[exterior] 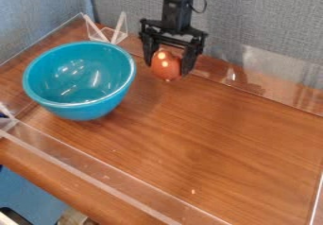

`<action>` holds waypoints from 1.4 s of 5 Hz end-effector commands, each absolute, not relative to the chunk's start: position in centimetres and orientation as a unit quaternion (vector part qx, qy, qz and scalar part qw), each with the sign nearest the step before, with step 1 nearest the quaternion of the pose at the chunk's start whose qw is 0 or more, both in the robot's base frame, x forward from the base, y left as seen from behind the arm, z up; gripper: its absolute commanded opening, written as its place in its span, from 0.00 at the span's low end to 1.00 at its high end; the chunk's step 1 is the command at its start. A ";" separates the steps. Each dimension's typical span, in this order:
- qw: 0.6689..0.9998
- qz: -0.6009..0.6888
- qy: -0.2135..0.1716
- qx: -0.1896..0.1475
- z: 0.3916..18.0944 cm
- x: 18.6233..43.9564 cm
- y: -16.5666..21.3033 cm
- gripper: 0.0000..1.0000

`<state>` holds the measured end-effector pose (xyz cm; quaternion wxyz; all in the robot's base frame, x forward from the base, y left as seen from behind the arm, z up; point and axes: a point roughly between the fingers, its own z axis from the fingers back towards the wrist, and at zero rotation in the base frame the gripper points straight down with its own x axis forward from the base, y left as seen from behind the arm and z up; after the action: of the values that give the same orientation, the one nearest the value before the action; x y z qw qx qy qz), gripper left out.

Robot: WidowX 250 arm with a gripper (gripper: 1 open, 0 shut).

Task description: Put the mushroom in the blue bowl

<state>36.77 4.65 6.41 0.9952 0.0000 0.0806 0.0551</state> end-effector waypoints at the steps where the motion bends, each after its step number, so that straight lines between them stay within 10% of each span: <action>1: 0.997 0.065 0.043 0.004 8.1 38.6 5.4 1.00; 4: 0.996 0.068 0.053 0.005 6.8 39.1 5.4 1.00; 5: 0.996 0.069 0.056 0.006 6.5 39.0 5.4 0.00; 7: 0.996 0.066 0.051 0.005 7.4 38.4 5.6 0.00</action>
<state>37.81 4.90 4.07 0.9936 0.0014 0.0968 0.0588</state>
